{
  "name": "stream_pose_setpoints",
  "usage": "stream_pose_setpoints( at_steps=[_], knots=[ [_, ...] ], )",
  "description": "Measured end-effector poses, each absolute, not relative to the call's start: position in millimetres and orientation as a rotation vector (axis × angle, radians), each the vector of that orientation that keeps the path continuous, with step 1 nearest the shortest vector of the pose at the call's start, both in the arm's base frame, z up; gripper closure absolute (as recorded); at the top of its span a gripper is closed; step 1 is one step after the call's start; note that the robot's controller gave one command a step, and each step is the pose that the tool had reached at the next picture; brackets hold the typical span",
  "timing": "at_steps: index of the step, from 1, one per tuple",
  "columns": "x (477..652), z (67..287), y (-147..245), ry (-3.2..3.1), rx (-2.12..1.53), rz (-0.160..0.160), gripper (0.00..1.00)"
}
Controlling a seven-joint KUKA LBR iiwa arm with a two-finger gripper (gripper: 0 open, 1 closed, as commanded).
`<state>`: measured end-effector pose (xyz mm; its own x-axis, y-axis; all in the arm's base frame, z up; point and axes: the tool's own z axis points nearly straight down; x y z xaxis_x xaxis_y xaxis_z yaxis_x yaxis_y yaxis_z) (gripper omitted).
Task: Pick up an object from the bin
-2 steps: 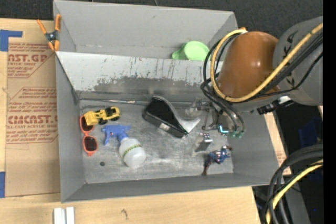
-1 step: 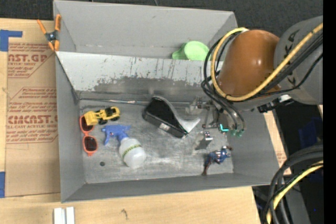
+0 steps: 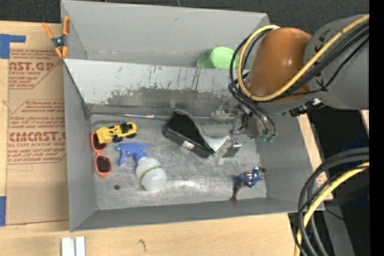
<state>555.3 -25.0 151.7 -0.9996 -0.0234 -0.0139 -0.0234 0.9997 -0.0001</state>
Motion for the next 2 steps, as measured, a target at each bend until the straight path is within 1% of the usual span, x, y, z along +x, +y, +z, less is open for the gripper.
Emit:
stream_pose_setpoints(
  at_steps=[1,2],
  knots=[
    [530.7,82.3,-23.2,3.123,0.253,-0.002,1.00],
    [530.7,82.3,-23.3,3.123,0.253,-0.002,1.00]
  ],
)
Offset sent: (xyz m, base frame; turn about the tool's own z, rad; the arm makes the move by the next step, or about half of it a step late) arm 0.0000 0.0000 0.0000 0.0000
